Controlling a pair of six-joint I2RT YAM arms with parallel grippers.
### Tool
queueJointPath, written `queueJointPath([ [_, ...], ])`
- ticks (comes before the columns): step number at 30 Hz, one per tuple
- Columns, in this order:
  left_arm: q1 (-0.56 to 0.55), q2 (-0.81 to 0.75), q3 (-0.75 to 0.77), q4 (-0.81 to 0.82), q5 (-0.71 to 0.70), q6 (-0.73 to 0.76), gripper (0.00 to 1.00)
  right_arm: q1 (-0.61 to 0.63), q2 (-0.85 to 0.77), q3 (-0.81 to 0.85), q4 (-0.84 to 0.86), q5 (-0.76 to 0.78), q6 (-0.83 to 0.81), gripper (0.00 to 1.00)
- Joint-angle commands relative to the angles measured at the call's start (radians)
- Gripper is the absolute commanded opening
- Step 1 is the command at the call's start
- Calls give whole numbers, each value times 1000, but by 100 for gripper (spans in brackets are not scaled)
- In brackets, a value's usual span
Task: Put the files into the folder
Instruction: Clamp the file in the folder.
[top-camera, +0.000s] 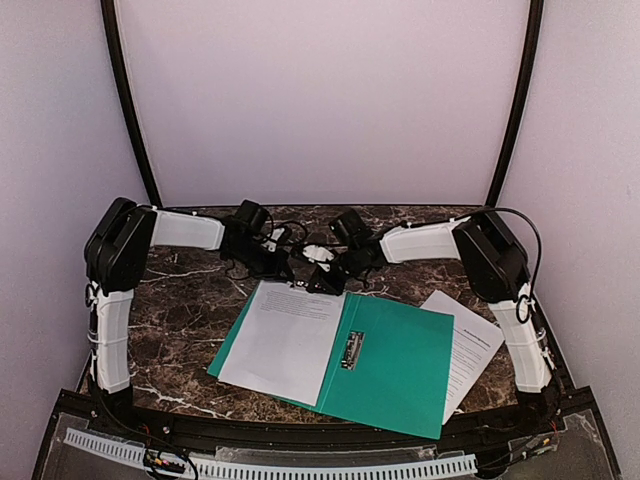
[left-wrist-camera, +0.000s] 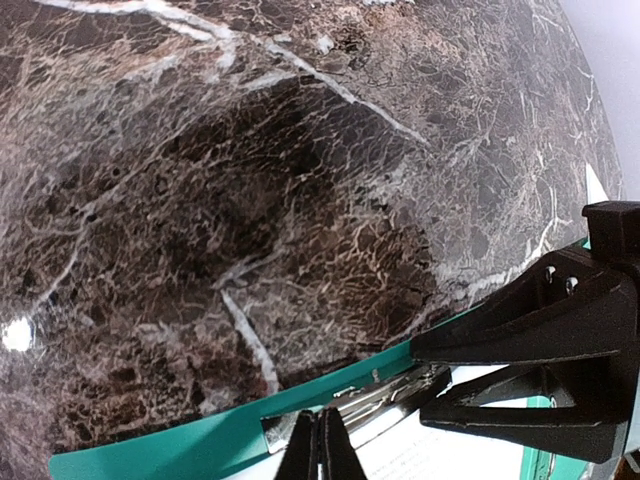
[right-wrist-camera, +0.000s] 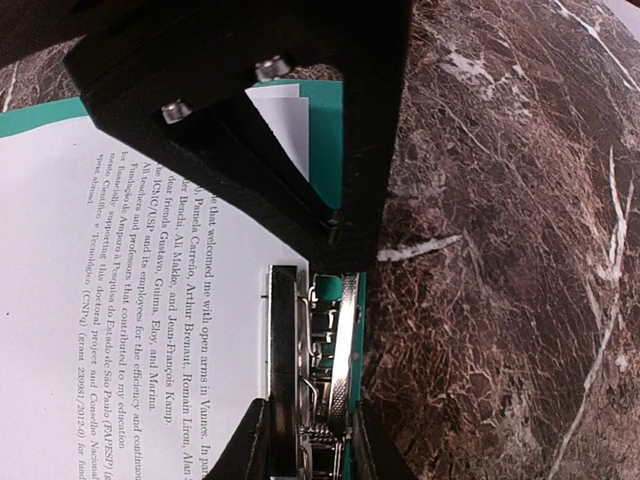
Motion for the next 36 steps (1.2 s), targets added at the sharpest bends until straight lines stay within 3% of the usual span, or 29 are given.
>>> queueJointPath([
  [1,6,87,-157,-287,-49,-29,1,16,64,-30,-58,82,-29,4],
  [17,5,-49,-122,-40,212,-191,1,16,68,-26,-72,67,-52,4],
  [28,4,-61,-137,-25,223,-205,1,16,74,-23,-71,67,-51,4],
  [36,4,-59,-276,-43,171,-187,1,15,80,-21,-77,71,-47,4],
])
